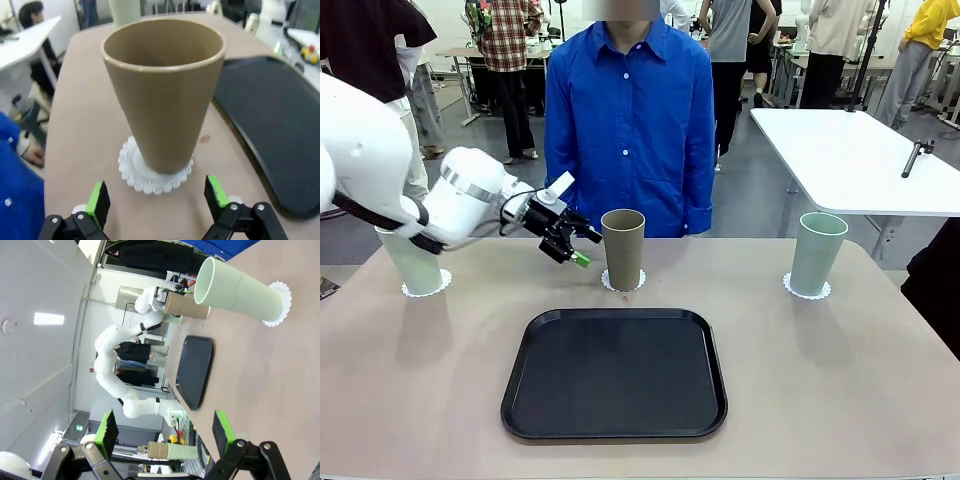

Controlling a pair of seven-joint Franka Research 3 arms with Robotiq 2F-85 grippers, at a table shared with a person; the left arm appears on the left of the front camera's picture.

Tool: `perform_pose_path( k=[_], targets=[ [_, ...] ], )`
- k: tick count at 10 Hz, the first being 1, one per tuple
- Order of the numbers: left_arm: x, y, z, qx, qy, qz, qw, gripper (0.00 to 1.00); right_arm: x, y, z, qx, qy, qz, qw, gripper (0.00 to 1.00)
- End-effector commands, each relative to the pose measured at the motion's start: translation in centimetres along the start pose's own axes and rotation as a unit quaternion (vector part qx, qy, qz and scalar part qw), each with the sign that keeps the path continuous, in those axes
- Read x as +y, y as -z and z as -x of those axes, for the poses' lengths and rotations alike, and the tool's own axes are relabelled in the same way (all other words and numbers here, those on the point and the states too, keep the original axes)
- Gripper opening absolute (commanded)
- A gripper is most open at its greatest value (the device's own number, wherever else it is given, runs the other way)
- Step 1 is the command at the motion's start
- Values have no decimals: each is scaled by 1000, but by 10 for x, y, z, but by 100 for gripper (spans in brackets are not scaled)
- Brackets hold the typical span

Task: Place coasters on the table and set cups on them.
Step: Take one Reusable plastic cup from the Flat Tray and place it on a coaster set by the human.

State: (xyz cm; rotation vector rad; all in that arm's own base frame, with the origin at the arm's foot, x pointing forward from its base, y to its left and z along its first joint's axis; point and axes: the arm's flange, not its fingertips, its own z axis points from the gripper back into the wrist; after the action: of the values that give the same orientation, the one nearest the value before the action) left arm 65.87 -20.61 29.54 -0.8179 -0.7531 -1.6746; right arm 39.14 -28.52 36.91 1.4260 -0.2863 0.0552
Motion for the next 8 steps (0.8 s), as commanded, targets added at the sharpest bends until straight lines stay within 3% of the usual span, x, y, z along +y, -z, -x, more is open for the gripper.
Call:
perform_pose_path(
  k=[1, 6, 8],
  targets=[
    [-44, -17, -42, 174, -11, -49, 984, 100, 1, 0, 0, 2, 2, -1, 1000, 100],
    [-99, -46, -130, 293, -157, -114, 936, 100, 1, 0, 0, 2, 2, -1, 1000, 100],
    [-116, -55, -167, 305, -238, -150, 910, 100, 1, 0, 0, 2, 2, -1, 1000, 100]
  ],
)
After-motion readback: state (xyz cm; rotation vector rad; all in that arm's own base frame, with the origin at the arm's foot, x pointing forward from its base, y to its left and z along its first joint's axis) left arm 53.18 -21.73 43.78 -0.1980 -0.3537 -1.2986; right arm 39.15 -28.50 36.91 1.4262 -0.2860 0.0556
